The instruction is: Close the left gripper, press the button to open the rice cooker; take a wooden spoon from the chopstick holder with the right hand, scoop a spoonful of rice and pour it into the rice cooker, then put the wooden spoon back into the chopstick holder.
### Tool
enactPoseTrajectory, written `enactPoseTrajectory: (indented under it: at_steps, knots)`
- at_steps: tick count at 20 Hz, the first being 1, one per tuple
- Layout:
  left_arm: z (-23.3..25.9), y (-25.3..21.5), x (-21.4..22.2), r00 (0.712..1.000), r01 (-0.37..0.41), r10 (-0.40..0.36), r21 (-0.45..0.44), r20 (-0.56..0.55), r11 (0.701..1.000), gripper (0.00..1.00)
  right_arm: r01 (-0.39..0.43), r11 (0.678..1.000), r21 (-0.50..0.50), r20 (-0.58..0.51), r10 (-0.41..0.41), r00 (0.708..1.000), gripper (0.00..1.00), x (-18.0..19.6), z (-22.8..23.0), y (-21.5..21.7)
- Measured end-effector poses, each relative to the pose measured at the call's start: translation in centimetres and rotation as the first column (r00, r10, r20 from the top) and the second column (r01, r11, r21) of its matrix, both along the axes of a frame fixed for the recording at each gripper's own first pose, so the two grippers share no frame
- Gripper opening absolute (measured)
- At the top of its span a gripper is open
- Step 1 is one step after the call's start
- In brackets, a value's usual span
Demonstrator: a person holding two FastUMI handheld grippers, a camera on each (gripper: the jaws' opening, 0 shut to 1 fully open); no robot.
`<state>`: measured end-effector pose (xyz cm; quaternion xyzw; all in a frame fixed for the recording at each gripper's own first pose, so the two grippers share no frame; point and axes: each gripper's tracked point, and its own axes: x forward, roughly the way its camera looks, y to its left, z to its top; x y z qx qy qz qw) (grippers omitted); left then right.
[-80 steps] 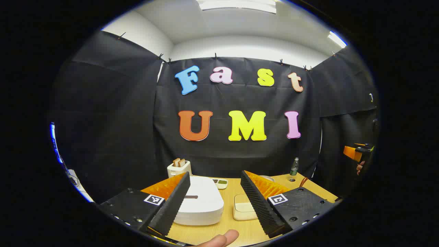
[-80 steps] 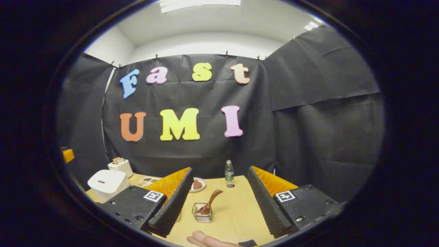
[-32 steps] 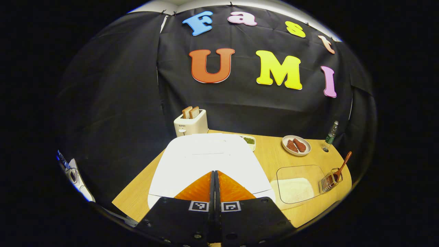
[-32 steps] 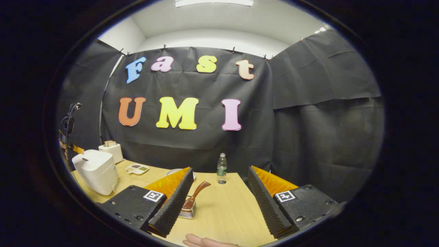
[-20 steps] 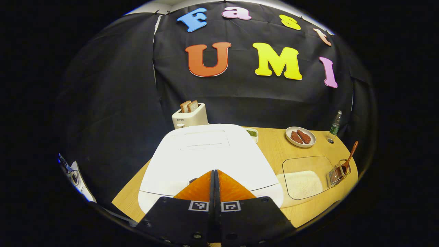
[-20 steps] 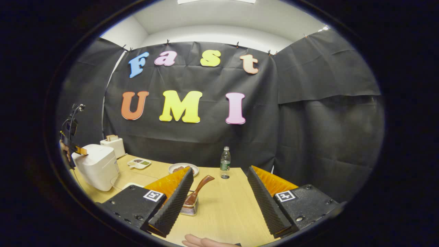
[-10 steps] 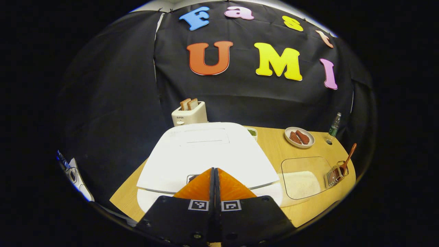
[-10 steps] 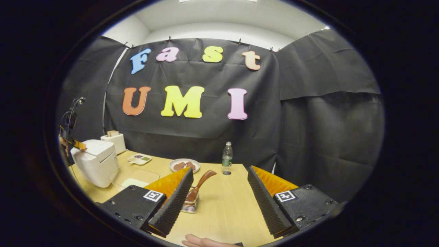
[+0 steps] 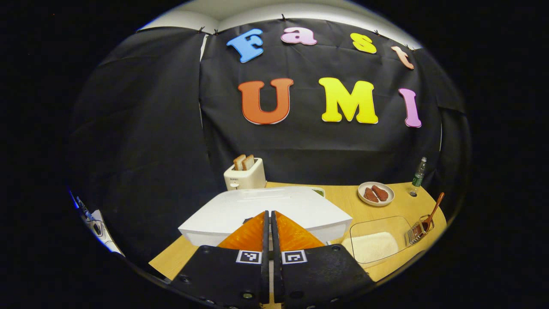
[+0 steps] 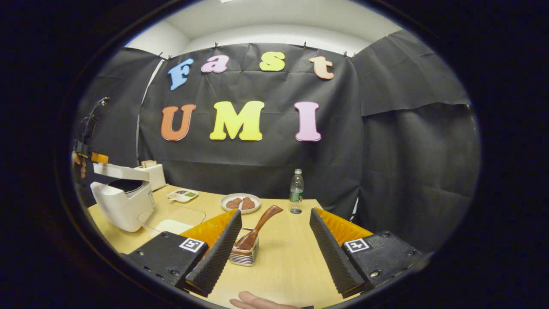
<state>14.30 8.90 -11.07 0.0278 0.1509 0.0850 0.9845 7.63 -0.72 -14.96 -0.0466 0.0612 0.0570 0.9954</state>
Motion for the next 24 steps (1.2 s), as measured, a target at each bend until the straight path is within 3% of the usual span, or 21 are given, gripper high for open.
enactPoseTrajectory:
  at_steps: [1,4,5,7,8,17,18,20,21,24]
  knots:
    - [0.6,-0.2,-0.7,1.000,0.003,-0.003,-0.013,0.016,1.000,0.03,-0.005,1.000,0.007,-0.008,0.005,1.000,1.00,0.5,-0.6,0.2]
    - [2.5,-1.5,-3.7,0.998,0.027,-0.025,-0.043,0.052,0.999,0.39,-0.026,0.999,0.026,-0.035,0.027,0.999,1.00,2.0,-2.4,1.2]
    - [3.0,-1.9,-4.6,0.997,0.033,-0.030,-0.043,0.070,0.999,0.46,-0.036,0.999,0.034,-0.046,0.037,0.998,1.00,2.5,-3.1,1.7]
    - [4.1,-2.6,-6.3,0.993,0.050,-0.046,-0.032,0.112,0.998,0.77,-0.048,0.998,0.047,-0.077,0.052,0.996,1.00,3.6,-4.7,2.4]
    - [4.4,-2.7,-7.6,0.991,0.043,-0.039,-0.027,0.130,0.999,0.96,-0.052,0.997,0.060,-0.093,0.058,0.994,1.00,4.1,-5.4,2.8]
    - [5.4,-6.2,-18.8,0.954,0.135,-0.137,0.025,0.266,0.991,0.96,-0.021,0.980,0.196,-0.228,0.067,0.971,1.00,10.4,-11.2,4.8]
    - [5.6,-6.4,-19.9,0.949,0.141,-0.143,0.026,0.281,0.990,0.96,-0.003,0.975,0.220,-0.249,0.059,0.967,0.96,11.0,-11.7,4.6]
    - [5.5,-6.7,-21.6,0.940,0.160,-0.162,0.030,0.301,0.987,0.95,0.018,0.959,0.282,-0.267,0.060,0.962,0.95,12.0,-12.1,4.8]
    - [5.3,-6.8,-22.3,0.937,0.170,-0.172,0.034,0.306,0.985,0.96,0.013,0.954,0.301,-0.264,0.070,0.962,1.00,12.4,-12.1,5.1]
    - [5.2,-6.3,-24.0,0.929,0.173,-0.175,0.034,0.327,0.984,0.96,0.024,0.952,0.306,-0.288,0.069,0.955,0.99,13.6,-12.9,5.7]
